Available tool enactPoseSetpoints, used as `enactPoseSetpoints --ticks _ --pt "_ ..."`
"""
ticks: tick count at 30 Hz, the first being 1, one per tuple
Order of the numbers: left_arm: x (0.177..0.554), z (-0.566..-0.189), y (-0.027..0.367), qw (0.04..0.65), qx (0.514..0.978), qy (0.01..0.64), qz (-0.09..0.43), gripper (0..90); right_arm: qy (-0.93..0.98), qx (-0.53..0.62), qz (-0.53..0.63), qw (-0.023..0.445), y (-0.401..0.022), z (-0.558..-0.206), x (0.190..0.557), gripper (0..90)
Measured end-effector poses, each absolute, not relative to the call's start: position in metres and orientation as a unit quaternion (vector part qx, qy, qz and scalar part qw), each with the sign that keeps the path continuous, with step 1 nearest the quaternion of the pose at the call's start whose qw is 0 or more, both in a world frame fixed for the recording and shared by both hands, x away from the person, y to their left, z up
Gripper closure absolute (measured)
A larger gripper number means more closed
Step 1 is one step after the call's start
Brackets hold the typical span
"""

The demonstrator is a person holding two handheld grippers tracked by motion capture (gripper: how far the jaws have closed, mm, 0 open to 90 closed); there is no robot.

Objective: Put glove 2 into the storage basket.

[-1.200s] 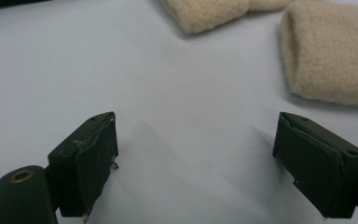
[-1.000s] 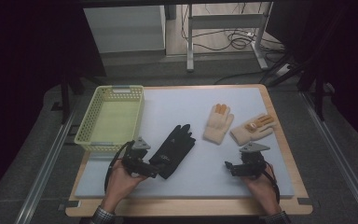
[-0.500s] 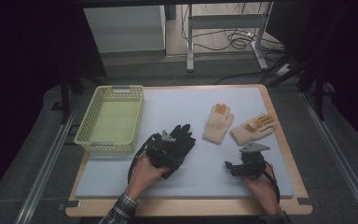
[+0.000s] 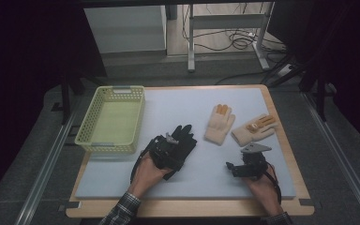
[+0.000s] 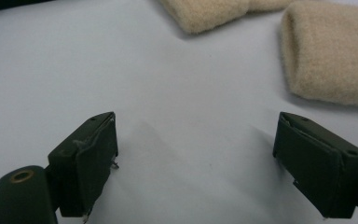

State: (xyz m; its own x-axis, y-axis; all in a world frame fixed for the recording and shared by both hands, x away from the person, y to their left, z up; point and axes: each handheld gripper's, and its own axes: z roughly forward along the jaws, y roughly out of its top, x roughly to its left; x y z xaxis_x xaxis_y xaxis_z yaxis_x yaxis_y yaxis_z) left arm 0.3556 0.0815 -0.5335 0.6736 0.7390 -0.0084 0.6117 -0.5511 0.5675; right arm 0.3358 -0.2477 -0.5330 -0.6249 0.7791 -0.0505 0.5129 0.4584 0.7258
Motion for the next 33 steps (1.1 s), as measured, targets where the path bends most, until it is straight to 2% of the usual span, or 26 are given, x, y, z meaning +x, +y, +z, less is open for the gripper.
enactPoseSetpoints --ticks 3,7,8,10,11,13,16,21,33 --pt "0.356 -0.533 0.082 0.277 0.871 0.389 0.113 0.2 0.832 0.388 0.346 0.192 -0.248 -0.533 0.336 13.5" --pt "0.357 -0.529 0.086 0.271 0.872 0.391 0.112 14.9 0.832 0.388 0.346 0.192 -0.248 -0.533 0.336 13.5" --pt "0.358 -0.527 0.087 0.267 0.874 0.39 0.113 14.9 0.832 0.388 0.346 0.192 -0.248 -0.533 0.336 13.5" --pt "0.36 -0.523 0.09 0.26 0.877 0.385 0.121 29.7 0.832 0.388 0.346 0.193 -0.248 -0.533 0.336 13.5" --pt "0.362 -0.52 0.092 0.255 0.879 0.385 0.122 41.8 0.832 0.388 0.346 0.193 -0.248 -0.533 0.336 13.5" --pt "0.363 -0.519 0.094 0.25 0.88 0.383 0.124 51.7 0.832 0.388 0.346 0.193 -0.248 -0.533 0.336 13.5" --pt "0.365 -0.516 0.096 0.25 0.88 0.385 0.124 61.4 0.832 0.388 0.346 0.193 -0.248 -0.533 0.336 13.5" --pt "0.369 -0.508 0.104 0.266 0.873 0.393 0.116 63.5 0.832 0.388 0.346 0.192 -0.248 -0.533 0.336 13.5" --pt "0.381 -0.456 0.119 0.275 0.854 0.409 0.168 62.2 0.832 0.387 0.347 0.193 -0.248 -0.533 0.336 13.5"
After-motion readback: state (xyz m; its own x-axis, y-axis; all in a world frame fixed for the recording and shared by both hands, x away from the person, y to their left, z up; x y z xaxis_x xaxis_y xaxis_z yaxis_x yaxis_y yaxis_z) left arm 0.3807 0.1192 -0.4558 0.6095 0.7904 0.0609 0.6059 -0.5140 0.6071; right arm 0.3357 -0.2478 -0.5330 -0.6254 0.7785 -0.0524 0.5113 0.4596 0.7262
